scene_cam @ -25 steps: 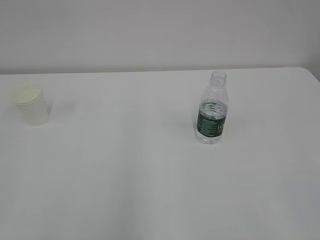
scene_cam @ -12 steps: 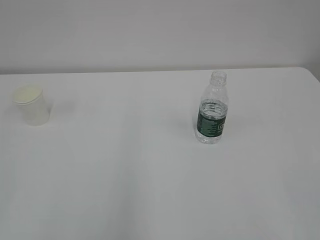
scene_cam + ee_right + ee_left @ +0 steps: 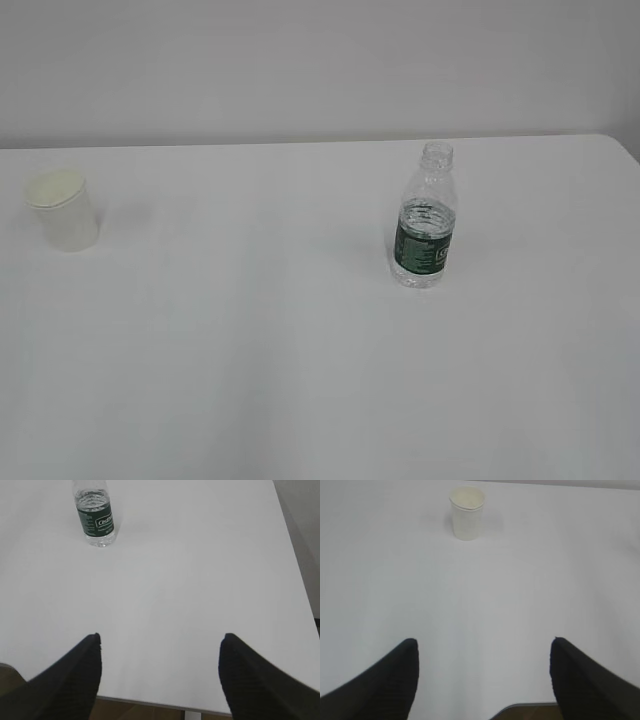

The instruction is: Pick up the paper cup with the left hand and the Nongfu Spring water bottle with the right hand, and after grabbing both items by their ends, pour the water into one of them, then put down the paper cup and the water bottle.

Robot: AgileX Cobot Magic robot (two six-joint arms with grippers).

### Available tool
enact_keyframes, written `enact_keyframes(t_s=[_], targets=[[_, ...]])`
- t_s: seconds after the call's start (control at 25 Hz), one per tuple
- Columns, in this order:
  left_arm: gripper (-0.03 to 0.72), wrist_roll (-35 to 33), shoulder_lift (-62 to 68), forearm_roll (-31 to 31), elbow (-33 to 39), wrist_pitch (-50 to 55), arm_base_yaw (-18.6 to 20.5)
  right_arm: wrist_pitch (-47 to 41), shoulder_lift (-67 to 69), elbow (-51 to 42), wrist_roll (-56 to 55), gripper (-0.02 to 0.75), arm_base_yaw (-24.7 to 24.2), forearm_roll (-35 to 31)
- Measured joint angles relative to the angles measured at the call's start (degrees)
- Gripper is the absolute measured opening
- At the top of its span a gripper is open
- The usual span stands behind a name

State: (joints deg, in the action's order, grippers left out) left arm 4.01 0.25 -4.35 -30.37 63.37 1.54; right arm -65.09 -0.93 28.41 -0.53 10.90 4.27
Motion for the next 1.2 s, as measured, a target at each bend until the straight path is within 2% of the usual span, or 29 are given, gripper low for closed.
enact_keyframes(t_s=[0.8, 1.2], targets=[[0.587, -0.2, 0.0, -0.5, 0.0, -0.8, 0.0, 0.2, 0.0, 0.2, 0.0, 0.554, 0.0, -0.4], [0.587, -1.5, 0.0, -1.0, -0.7, -2.5, 0.0, 4.4, 0.0, 1.7, 1.3, 0.554, 0.0, -2.5]])
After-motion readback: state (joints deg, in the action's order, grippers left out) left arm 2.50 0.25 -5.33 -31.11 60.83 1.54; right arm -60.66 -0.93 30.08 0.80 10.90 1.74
